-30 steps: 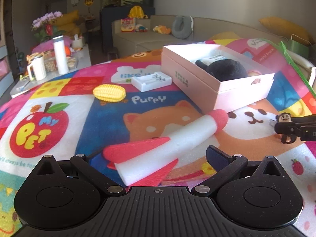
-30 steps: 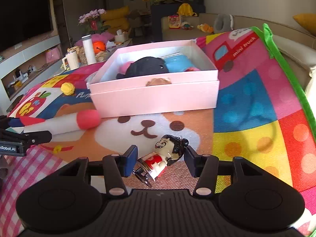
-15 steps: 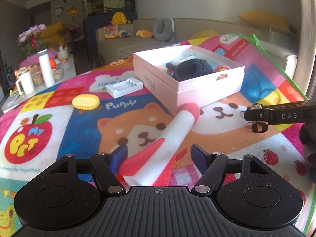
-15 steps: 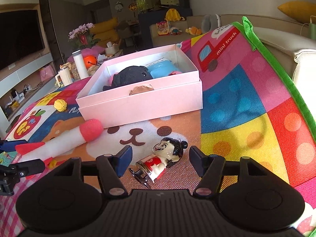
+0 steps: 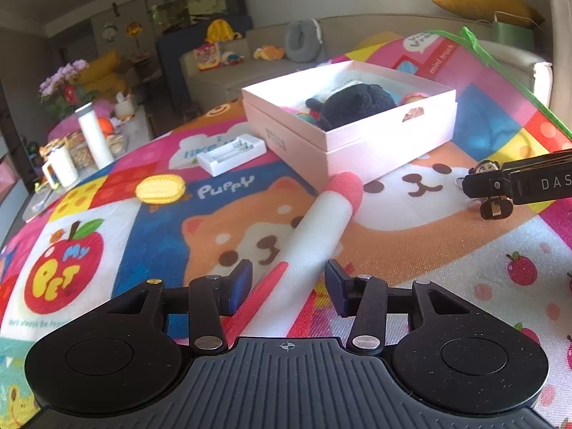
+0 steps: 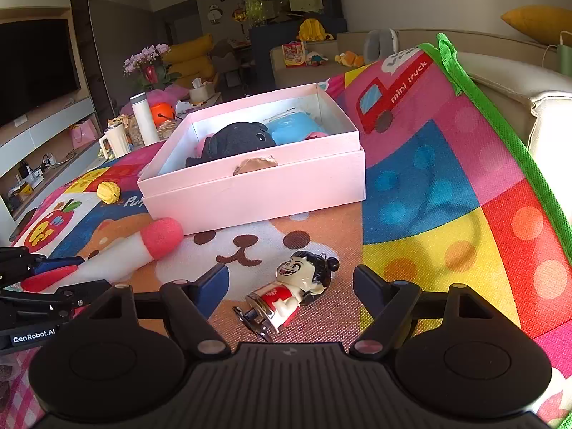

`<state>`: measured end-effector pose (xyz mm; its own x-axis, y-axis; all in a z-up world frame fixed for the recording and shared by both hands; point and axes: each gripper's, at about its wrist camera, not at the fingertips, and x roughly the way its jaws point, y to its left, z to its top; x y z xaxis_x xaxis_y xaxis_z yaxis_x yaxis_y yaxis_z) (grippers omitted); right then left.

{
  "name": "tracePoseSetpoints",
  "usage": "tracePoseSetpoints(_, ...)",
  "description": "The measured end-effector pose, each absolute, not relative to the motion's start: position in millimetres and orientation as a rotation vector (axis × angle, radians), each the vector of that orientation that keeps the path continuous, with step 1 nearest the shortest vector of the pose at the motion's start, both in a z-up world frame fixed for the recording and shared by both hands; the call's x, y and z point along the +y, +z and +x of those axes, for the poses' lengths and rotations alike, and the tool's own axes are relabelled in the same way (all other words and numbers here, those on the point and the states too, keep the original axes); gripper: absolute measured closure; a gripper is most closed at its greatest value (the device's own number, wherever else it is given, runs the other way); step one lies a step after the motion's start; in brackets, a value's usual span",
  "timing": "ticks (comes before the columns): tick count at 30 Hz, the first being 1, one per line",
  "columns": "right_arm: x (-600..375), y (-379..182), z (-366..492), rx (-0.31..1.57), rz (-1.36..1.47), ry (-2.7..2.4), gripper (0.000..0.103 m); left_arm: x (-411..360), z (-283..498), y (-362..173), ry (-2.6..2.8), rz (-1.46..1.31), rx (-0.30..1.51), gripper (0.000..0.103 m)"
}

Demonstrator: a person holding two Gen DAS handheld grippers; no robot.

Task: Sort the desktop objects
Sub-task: 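Grasp the red-and-white foam rocket with the left tool and lift it while the right tool lifts the figurine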

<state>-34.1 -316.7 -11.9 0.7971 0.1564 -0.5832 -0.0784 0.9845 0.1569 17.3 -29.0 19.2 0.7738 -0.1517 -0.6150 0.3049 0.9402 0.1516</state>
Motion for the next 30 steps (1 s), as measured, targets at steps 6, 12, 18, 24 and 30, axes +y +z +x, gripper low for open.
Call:
tracePoseSetpoints(6,-313.7,-11.8,-33.4,0.640,0.111,0.126,0.020,2.4,7.4,12.9,-0.116,0.107,0.658,0.049)
tracePoseSetpoints(12,-296.1,-9.8,-39.9,0.648,0.050,0.176,0.020,11.9,9.8,12.1,-0.120,0.036,0.667,0.019)
tracePoseSetpoints(18,-269.9,-8.6,-52.6,0.689,0.064,0.366,0.020,14.5,13.2,9.7,-0.149,0.001,0.686,0.007)
tracePoseSetpoints(24,-262.5,3.6,-76.8,0.579,-0.133,0.338,0.020,13.0,12.6,8.9,-0.150,0.003,0.687,0.006)
tracePoseSetpoints(30,-284.1,0.1,-76.6,0.621,-0.115,0.315,0.020,14.2,14.1,8.5,-0.162,-0.010,0.691,0.003)
